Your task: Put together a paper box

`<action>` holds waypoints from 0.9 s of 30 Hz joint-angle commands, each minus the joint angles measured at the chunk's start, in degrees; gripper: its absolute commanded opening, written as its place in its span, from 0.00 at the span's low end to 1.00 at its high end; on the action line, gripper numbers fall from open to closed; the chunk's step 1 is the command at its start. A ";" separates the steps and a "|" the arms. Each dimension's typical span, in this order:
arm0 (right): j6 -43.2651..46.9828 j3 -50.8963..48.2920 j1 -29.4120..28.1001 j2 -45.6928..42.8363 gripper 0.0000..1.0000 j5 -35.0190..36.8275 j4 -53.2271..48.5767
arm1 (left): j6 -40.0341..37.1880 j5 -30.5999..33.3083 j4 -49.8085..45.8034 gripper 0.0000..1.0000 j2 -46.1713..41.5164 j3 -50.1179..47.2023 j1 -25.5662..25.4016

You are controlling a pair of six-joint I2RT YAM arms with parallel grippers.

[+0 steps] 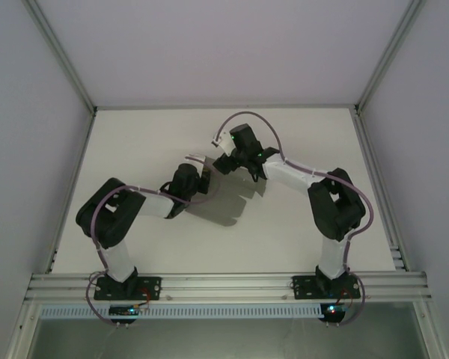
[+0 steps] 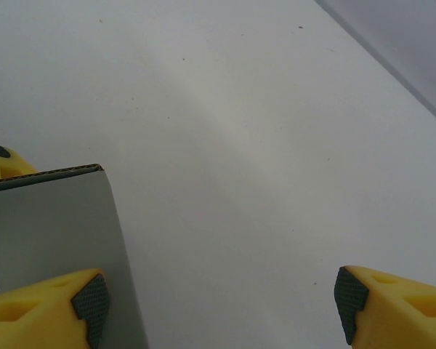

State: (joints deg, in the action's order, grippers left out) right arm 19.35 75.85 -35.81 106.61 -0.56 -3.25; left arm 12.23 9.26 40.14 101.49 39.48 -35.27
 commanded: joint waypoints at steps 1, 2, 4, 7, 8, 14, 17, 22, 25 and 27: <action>2.80 -3.04 -0.27 1.66 0.84 1.59 -3.95 | 0.18 0.00 -0.15 0.19 1.58 1.53 0.29; 2.82 -3.17 -0.31 1.76 0.84 1.49 -4.14 | 0.15 -0.25 -0.14 0.18 1.98 2.08 0.47; 2.63 -3.23 -0.15 1.44 0.84 1.44 -3.84 | 0.08 0.07 -0.64 0.15 2.77 3.25 0.77; 0.21 -2.99 0.60 -0.58 0.84 0.76 -2.95 | 0.83 2.07 -2.11 0.00 3.97 5.28 1.09; -1.80 -3.00 1.10 -2.02 0.85 0.89 -2.26 | 1.19 2.42 -2.85 0.00 3.99 5.73 1.23; -10.52 -4.54 3.52 -14.34 0.97 8.90 -5.67 | 5.49 5.37 -11.10 0.00 -1.64 6.72 1.21; -13.18 -4.88 5.51 -19.40 0.99 7.82 -13.22 | 7.26 6.13 -14.48 0.00 -5.81 5.89 1.16; -13.90 -6.45 7.28 -22.34 0.99 3.29 -18.53 | 10.81 5.34 -20.55 0.00 -10.30 5.90 1.06; -14.38 -6.41 7.66 -20.04 0.99 2.84 -17.48 | 10.80 4.72 -21.05 0.00 -11.63 5.49 0.30; -14.69 -5.28 7.77 -17.65 0.98 1.76 -17.13 | 11.05 4.67 -22.15 0.00 -12.19 5.83 0.08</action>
State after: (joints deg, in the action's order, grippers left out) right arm 6.57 70.91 -28.36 85.62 3.51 -17.15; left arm 21.61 14.37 21.26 90.89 44.95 -34.52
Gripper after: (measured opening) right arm 0.988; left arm 0.048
